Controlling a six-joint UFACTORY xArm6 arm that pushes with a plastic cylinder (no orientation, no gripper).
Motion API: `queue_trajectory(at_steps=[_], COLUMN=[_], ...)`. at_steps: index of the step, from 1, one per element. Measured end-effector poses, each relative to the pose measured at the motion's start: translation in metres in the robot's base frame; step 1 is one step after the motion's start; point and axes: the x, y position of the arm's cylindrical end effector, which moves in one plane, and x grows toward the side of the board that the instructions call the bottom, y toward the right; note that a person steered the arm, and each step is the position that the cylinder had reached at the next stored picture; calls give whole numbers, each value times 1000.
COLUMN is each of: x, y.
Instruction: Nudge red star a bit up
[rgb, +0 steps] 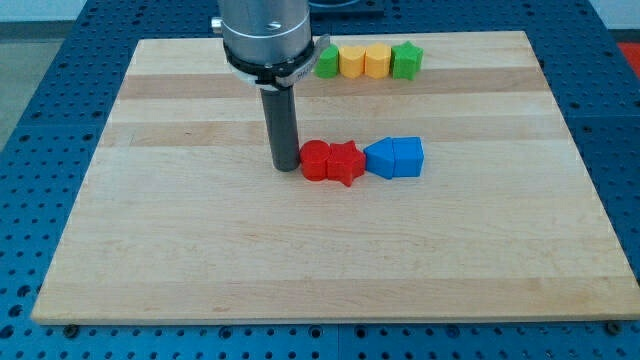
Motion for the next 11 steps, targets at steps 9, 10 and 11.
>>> queue_trajectory(at_steps=[9, 10, 11], x=[47, 49, 49], y=[59, 66, 75])
